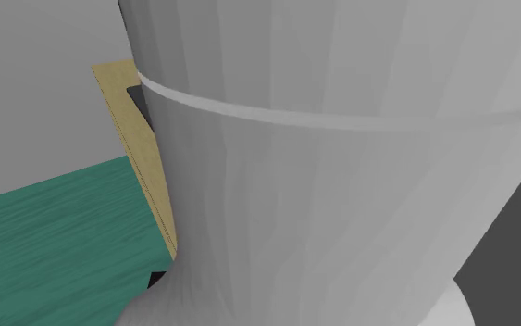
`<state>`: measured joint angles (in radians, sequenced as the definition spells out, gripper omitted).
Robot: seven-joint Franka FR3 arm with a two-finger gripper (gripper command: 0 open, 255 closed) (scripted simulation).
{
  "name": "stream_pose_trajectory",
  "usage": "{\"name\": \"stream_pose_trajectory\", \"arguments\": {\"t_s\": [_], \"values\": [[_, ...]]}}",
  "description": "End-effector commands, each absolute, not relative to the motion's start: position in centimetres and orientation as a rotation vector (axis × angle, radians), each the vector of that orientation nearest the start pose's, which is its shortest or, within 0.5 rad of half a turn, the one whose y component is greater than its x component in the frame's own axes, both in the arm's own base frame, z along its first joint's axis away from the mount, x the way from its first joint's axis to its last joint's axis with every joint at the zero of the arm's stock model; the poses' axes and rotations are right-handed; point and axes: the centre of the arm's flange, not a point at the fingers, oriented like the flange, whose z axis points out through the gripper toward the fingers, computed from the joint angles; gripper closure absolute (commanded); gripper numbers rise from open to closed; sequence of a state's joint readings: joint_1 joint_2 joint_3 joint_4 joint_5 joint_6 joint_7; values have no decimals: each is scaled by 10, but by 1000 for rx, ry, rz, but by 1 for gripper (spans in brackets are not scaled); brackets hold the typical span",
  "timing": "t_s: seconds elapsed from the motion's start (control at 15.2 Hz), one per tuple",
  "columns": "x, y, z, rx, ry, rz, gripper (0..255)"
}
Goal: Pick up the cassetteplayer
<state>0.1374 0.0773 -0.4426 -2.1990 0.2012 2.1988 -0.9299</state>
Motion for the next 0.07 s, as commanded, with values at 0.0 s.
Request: {"name": "stream_pose_trajectory", "arguments": {"t_s": [0.0], "values": [[510,-152,350,-2907,-743,-26,255]]}}
